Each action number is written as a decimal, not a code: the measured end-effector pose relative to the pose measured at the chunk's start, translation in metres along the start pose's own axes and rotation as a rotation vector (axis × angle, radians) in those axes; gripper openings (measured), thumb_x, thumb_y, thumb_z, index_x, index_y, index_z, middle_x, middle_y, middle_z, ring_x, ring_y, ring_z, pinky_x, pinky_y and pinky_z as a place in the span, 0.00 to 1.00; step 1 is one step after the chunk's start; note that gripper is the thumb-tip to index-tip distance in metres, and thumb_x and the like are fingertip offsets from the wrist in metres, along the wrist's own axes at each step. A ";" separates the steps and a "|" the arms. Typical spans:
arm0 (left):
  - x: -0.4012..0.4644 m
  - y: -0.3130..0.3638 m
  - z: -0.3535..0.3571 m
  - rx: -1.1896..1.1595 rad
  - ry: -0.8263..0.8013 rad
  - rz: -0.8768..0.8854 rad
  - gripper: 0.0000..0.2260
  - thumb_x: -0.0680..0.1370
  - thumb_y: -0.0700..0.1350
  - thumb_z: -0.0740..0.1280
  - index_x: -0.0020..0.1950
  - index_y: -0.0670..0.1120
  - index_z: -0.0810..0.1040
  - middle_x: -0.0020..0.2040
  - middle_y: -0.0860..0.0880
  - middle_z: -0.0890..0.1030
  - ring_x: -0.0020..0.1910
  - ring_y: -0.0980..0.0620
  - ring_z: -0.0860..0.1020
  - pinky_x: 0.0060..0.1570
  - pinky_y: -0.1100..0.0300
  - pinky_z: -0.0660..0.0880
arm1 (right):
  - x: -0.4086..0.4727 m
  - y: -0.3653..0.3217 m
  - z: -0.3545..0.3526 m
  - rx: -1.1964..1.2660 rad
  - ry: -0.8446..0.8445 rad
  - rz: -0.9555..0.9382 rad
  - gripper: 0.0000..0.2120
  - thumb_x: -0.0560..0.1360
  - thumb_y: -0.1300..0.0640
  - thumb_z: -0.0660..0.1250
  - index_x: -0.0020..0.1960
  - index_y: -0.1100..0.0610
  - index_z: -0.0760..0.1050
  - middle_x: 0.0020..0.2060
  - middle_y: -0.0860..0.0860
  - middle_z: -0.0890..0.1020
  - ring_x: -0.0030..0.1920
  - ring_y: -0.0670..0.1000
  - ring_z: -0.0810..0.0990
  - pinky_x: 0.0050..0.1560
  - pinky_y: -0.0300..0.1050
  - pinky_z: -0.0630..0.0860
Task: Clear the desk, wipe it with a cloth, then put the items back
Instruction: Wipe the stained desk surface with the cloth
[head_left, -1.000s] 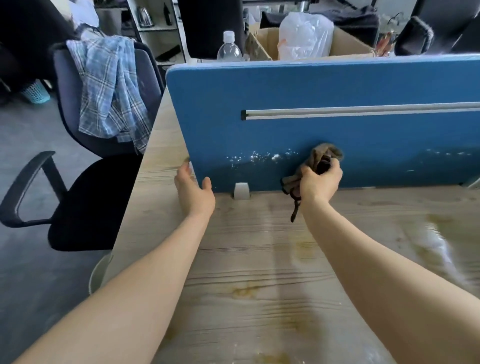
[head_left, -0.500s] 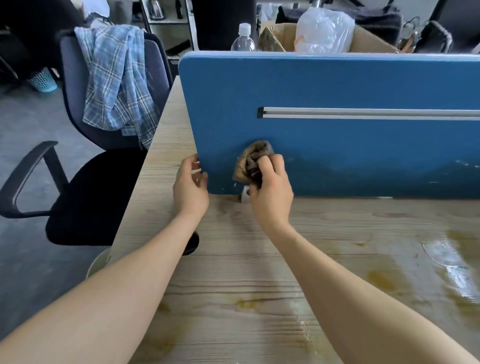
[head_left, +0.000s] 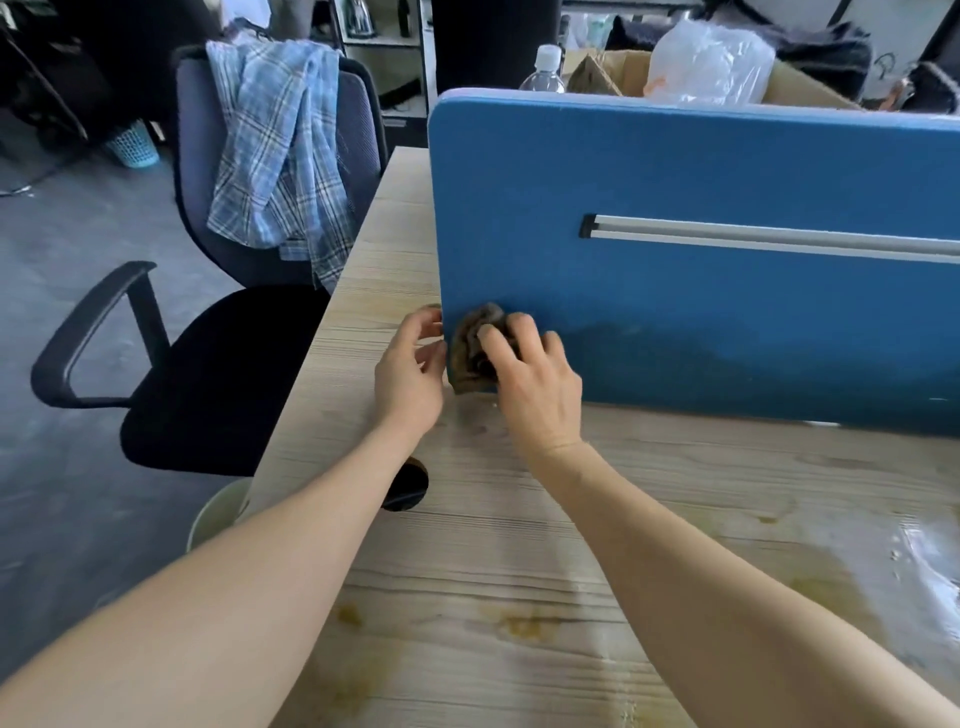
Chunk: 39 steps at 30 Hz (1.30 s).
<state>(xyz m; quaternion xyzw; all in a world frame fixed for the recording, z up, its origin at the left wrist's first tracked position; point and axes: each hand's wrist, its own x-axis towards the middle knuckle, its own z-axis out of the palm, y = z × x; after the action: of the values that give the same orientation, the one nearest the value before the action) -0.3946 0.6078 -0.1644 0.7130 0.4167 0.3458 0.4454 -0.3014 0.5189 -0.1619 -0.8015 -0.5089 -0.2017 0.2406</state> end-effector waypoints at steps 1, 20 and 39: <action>0.001 0.000 -0.001 0.002 -0.010 0.003 0.15 0.79 0.36 0.62 0.63 0.50 0.73 0.52 0.56 0.78 0.49 0.57 0.76 0.50 0.69 0.70 | 0.000 -0.001 0.003 -0.022 -0.034 -0.024 0.21 0.61 0.68 0.73 0.52 0.55 0.77 0.49 0.56 0.78 0.36 0.59 0.73 0.23 0.37 0.61; 0.003 -0.020 0.000 -0.043 -0.029 0.013 0.14 0.79 0.37 0.62 0.62 0.50 0.76 0.53 0.56 0.79 0.47 0.69 0.76 0.51 0.75 0.71 | -0.016 0.025 0.046 -0.111 0.027 -0.525 0.13 0.71 0.62 0.58 0.41 0.59 0.82 0.45 0.54 0.81 0.42 0.54 0.69 0.33 0.45 0.73; -0.003 -0.024 -0.002 -0.038 -0.099 0.001 0.19 0.79 0.37 0.61 0.69 0.50 0.71 0.58 0.55 0.77 0.48 0.67 0.75 0.49 0.79 0.68 | -0.020 0.028 0.022 -0.370 -0.308 -0.596 0.05 0.56 0.62 0.76 0.27 0.57 0.79 0.42 0.53 0.81 0.42 0.56 0.73 0.34 0.44 0.71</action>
<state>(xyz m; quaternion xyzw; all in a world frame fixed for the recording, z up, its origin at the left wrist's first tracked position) -0.4040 0.6121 -0.1862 0.7209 0.3872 0.3181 0.4788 -0.2821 0.5068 -0.1960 -0.6694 -0.7047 -0.2283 -0.0567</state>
